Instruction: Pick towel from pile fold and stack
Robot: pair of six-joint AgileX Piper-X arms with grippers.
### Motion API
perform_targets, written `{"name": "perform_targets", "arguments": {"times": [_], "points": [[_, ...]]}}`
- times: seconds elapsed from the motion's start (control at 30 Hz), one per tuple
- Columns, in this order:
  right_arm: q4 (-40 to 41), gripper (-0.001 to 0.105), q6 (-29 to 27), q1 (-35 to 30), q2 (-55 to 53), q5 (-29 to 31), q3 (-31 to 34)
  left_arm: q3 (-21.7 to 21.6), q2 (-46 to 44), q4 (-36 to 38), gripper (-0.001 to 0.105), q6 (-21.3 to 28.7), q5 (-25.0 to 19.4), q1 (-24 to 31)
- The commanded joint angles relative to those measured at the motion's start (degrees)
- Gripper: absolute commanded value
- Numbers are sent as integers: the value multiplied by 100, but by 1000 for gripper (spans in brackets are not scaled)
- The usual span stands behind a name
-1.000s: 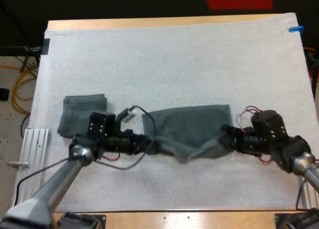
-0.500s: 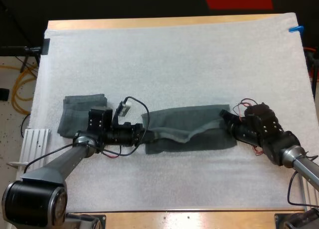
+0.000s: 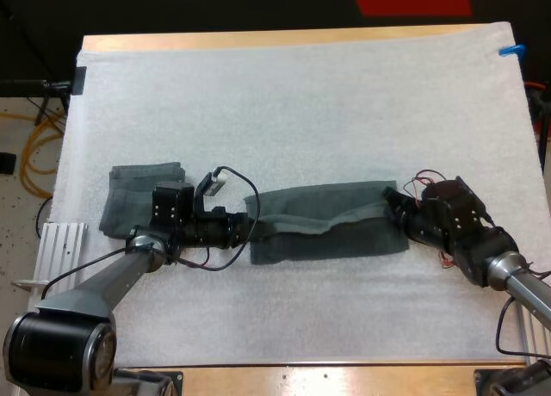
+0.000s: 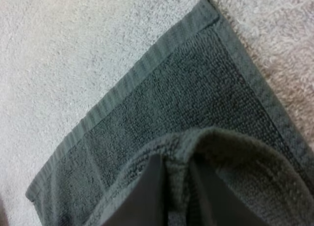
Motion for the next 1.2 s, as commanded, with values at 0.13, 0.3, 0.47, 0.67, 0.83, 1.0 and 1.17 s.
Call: {"name": "perform_targets", "arguments": {"times": [0.13,0.3,0.47,0.67,0.83,1.0,1.17], "points": [[-368,15,-14,8,-24,-73,-41,-32,-20,-197,42,76,-23,-2],[-1107,53,-359,8,-24,-97,-41,-197,-20,-285,63,76,186,-2],[-1832,59,-1273,8,-96,-188,-53,-596,-71,-484,63,139,594,-2],[-1505,59,-2120,8,-644,-301,-150,-726,-760,-447,63,281,217,-2],[-156,59,-2894,8,-1243,-134,-423,-726,-1704,106,63,506,-314,-2],[1054,59,-3325,8,-1687,2,-749,-726,-2778,1139,63,1115,-1080,-2],[1898,59,-3434,8,-2102,78,-1013,-726,-3933,2330,63,1764,-1949,-2]]}}
